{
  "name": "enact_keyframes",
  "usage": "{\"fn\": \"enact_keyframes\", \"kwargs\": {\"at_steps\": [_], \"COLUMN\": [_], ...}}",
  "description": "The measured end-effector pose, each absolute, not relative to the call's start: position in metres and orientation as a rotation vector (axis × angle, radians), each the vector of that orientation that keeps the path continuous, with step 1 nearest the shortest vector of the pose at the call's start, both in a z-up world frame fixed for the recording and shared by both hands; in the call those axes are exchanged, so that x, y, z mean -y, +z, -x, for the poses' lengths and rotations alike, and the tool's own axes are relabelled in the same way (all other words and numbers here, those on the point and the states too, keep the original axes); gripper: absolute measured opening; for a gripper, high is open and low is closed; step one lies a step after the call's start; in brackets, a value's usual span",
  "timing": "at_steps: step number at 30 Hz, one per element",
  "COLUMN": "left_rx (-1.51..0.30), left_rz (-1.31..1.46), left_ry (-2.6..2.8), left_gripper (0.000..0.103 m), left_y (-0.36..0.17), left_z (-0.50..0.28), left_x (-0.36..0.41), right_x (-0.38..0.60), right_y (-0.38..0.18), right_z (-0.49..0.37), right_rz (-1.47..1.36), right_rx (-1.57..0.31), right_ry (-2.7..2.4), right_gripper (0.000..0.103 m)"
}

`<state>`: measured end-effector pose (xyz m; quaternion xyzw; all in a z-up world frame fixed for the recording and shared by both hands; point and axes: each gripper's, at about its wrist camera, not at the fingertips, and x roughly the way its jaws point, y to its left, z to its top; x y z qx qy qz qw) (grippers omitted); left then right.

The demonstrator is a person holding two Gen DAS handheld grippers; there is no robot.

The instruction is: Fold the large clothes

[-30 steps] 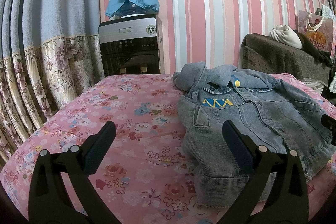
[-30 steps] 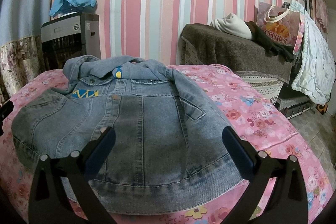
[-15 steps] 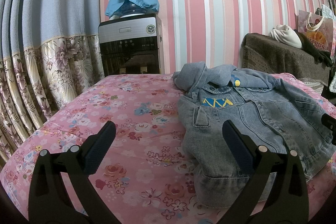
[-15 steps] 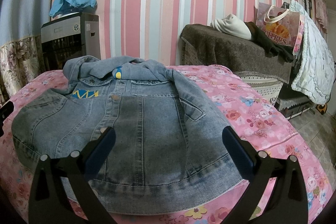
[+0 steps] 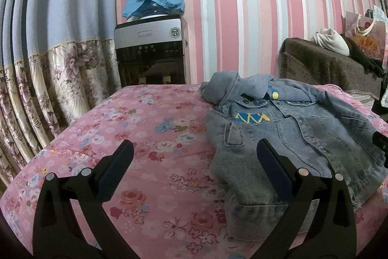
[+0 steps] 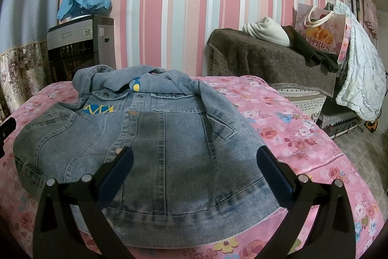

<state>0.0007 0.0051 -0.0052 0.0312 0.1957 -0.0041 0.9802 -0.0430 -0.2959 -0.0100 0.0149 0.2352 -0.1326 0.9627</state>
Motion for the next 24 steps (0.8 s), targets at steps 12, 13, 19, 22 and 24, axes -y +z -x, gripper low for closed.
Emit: {"fn": "enact_keyframes", "kwargs": {"at_steps": [12,13,19,22,24], "left_rx": [-0.459,-0.492,-0.583,-0.603,-0.621], "left_rz": [-0.094,-0.098,-0.12,-0.126,-0.129], "left_ry": [-0.037,-0.042,-0.049,-0.075,-0.091], "left_gripper": [0.1,0.1,0.1,0.1,0.1], "left_y": [-0.007,-0.008,-0.009,-0.007,-0.005], "left_z": [-0.004,-0.007,-0.018,-0.024,-0.027], "left_x": [-0.003,-0.003,-0.011,-0.009,-0.006], "right_x": [0.302,0.304,0.325,0.348,0.36], "right_y": [-0.007,-0.006,0.009,0.014,0.01], "right_z": [0.045,0.042,0.049,0.047,0.042], "right_rz": [-0.052,-0.033,0.001,-0.032,-0.047], "right_rx": [-0.504,-0.524,-0.485,-0.525,-0.572], "right_ry": [-0.174,-0.175,-0.24,-0.255,-0.256], "right_gripper": [0.101,0.101,0.101,0.101,0.101]}}
